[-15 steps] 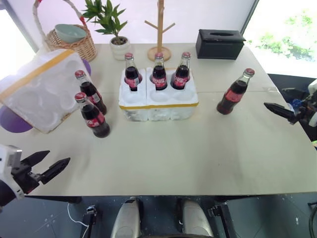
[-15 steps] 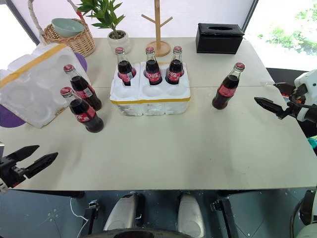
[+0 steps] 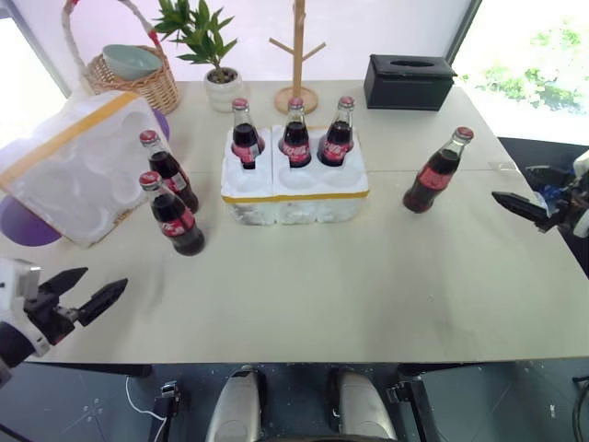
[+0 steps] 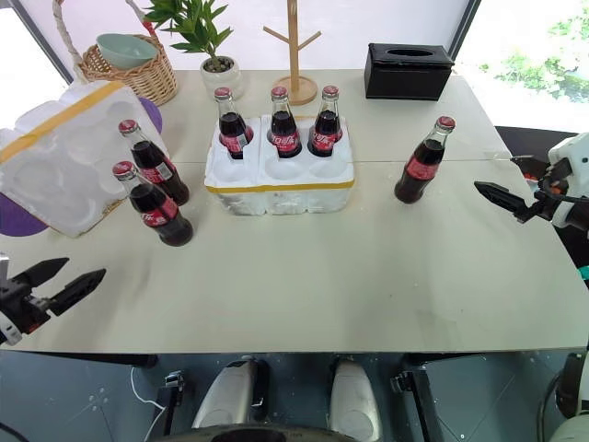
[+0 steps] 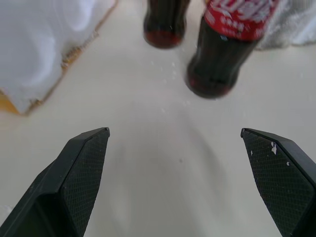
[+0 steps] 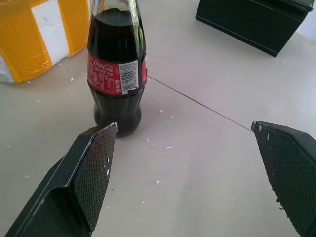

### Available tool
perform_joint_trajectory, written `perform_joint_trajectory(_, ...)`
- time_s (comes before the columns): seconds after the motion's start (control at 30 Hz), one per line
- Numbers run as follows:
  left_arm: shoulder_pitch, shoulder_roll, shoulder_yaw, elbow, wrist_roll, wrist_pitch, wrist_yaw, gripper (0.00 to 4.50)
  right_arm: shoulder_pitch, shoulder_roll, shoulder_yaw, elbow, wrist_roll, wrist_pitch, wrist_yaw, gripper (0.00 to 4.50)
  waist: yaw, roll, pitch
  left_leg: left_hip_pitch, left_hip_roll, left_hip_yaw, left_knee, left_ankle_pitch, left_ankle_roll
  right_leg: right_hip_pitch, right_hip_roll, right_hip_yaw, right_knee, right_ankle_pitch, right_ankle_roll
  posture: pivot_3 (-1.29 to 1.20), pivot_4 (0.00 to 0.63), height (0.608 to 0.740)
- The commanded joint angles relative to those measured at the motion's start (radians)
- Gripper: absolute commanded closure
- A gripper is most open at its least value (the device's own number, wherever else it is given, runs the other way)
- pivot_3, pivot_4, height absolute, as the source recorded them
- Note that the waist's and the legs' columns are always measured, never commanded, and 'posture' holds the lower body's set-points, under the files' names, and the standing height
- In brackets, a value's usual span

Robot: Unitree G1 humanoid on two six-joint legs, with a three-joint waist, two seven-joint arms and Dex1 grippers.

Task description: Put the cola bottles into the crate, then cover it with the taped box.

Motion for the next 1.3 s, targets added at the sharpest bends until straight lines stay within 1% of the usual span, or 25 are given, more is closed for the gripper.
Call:
perform_joint_trajectory(0.03, -0.010, 0.009, 0.028, -0.024, -0.024, -0.008, -0.004, 0.04, 0.005, -0.017, -0.026, -0.033, 0.028, 0.027, 0.031, 0.00, 0.000, 0.000, 0.000, 0.000, 0.000, 0.000, 0.000, 0.000, 0.000, 0.000, 0.000, 0.000, 0.000, 0.000, 0.000, 0.00, 0.150, 0.736)
perform_joint_trajectory(0.17, -0.079, 0.021, 0.013, -0.060, -0.077, 0.024, 0.031, 0.04, -0.029, -0.067, -0.039, -0.145, 0.130, 0.220, 0.129, 0.00, 0.001, 0.001, 0.000, 0.000, 0.000, 0.000, 0.000, 0.000, 0.000, 0.000, 0.000, 0.000, 0.001, 0.000, 0.000, 0.00, 0.150, 0.736)
perform_joint_trajectory(0.23, -0.099, 0.022, -0.017, -0.081, -0.078, 0.030, 0.038, 0.04, -0.038, -0.103, -0.046, -0.215, 0.166, 0.284, 0.176, 0.00, 0.001, 0.002, 0.001, 0.000, 0.000, 0.000, 0.000, 0.000, 0.000, 0.000, 0.000, 0.000, 0.001, 0.000, 0.000, 0.00, 0.150, 0.736)
perform_joint_trajectory(0.3, -0.134, 0.023, -0.069, -0.095, -0.064, 0.033, 0.053, 0.04, -0.070, -0.154, -0.052, -0.289, 0.220, 0.377, 0.218, 0.00, 0.003, 0.005, 0.002, 0.000, 0.000, 0.000, 0.000, 0.000, 0.000, 0.000, 0.000, 0.000, 0.000, 0.000, 0.000, 0.00, 0.150, 0.736)
perform_joint_trajectory(0.43, -0.203, 0.020, -0.164, -0.076, -0.031, 0.020, 0.064, 0.04, -0.126, -0.227, -0.057, -0.437, 0.329, 0.527, 0.274, 0.00, 0.004, 0.005, 0.001, 0.000, 0.000, 0.000, 0.000, 0.000, 0.000, 0.000, 0.000, 0.000, 0.000, 0.000, 0.000, 0.00, 0.150, 0.736)
perform_joint_trajectory(0.53, -0.267, 0.016, -0.247, -0.034, 0.026, -0.012, 0.075, 0.04, -0.169, -0.242, -0.062, -0.569, 0.434, 0.652, 0.271, 0.00, 0.004, 0.006, 0.001, 0.000, 0.000, 0.000, 0.000, 0.000, 0.000, 0.000, 0.000, 0.000, 0.000, 0.000, 0.000, 0.00, 0.150, 0.736)
perform_joint_trajectory(0.6, -0.319, 0.009, -0.300, 0.003, 0.065, -0.035, 0.083, 0.04, -0.164, -0.241, -0.077, -0.671, 0.506, 0.714, 0.272, 0.00, 0.008, 0.006, 0.001, 0.000, 0.000, 0.000, 0.000, 0.000, 0.000, 0.000, 0.000, 0.000, 0.000, 0.000, 0.000, 0.00, 0.150, 0.736)
perform_joint_trajectory(0.67, -0.370, -0.004, -0.344, 0.051, 0.105, -0.066, 0.089, 0.04, -0.145, -0.233, -0.090, -0.757, 0.553, 0.751, 0.263, 0.00, 0.011, 0.006, 0.001, 0.000, 0.000, 0.000, 0.000, 0.000, 0.000, -0.001, 0.000, 0.000, 0.001, 0.000, 0.001, 0.00, 0.150, 0.736)
perform_joint_trajectory(0.7, -0.395, -0.013, -0.363, 0.071, 0.124, -0.081, 0.097, 0.04, -0.134, -0.228, -0.096, -0.789, 0.568, 0.760, 0.255, 0.00, 0.011, 0.005, 0.001, -0.001, 0.000, 0.000, 0.000, 0.000, 0.000, -0.001, 0.000, 0.000, 0.001, 0.002, 0.003, 0.00, 0.150, 0.736)
perform_joint_trajectory(0.77, -0.440, -0.035, -0.399, 0.107, 0.163, -0.108, 0.120, 0.04, -0.111, -0.216, -0.104, -0.834, 0.591, 0.772, 0.239, 0.00, 0.012, 0.005, 0.001, -0.001, 0.000, 0.000, 0.001, 0.000, 0.000, -0.001, 0.000, 0.000, 0.000, 0.002, 0.004, 0.00, 0.150, 0.736)
perform_joint_trajectory(0.97, -0.511, -0.094, -0.479, 0.160, 0.213, -0.147, 0.132, 0.04, -0.075, -0.181, -0.114, -0.885, 0.621, 0.775, 0.185, 0.00, 0.010, 0.004, 0.001, -0.002, 0.000, 0.000, 0.001, 0.000, 0.000, -0.002, 0.000, 0.000, 0.001, 0.002, 0.004, 0.00, 0.150, 0.736)
perform_joint_trajectory(1.07, -0.521, -0.108, -0.496, 0.180, 0.237, -0.169, 0.128, 0.04, -0.066, -0.169, -0.112, -0.904, 0.629, 0.772, 0.166, 0.00, 0.010, 0.004, 0.001, -0.003, 0.000, 0.000, 0.002, 0.000, 0.000, -0.002, 0.000, 0.000, 0.001, 0.003, 0.004, 0.00, 0.150, 0.736)
perform_joint_trajectory(1.17, -0.517, -0.106, -0.485, 0.179, 0.224, -0.181, 0.104, 0.84, -0.064, -0.164, -0.103, -0.917, 0.639, 0.769, 0.149, 0.00, 0.010, 0.004, 0.001, -0.003, 0.000, -0.001, 0.002, 0.000, 0.000, -0.002, 0.000, 0.000, 0.001, 0.003, 0.004, 0.00, 0.150, 0.736)
perform_joint_trajectory(1.23, -0.517, -0.091, -0.468, 0.159, 0.195, -0.152, 0.092, 1.69, -0.062, -0.162, -0.100, -0.921, 0.642, 0.770, 0.141, 0.00, 0.010, 0.004, 0.002, -0.003, 0.000, 0.000, 0.002, 0.000, 0.000, -0.002, 0.000, 0.000, 0.001, 0.003, 0.004, 0.00, 0.150, 0.736)
perform_joint_trajectory(1.3, -0.518, -0.061, -0.442, 0.101, 0.121, -0.079, 0.066, 1.67, -0.056, -0.164, -0.099, -0.923, 0.650, 0.782, 0.133, 0.00, 0.010, 0.003, 0.002, -0.003, 0.000, -0.001, 0.002, 0.000, 0.000, -0.002, 0.000, 0.000, 0.001, 0.003, 0.004, 0.00, 0.150, 0.736)
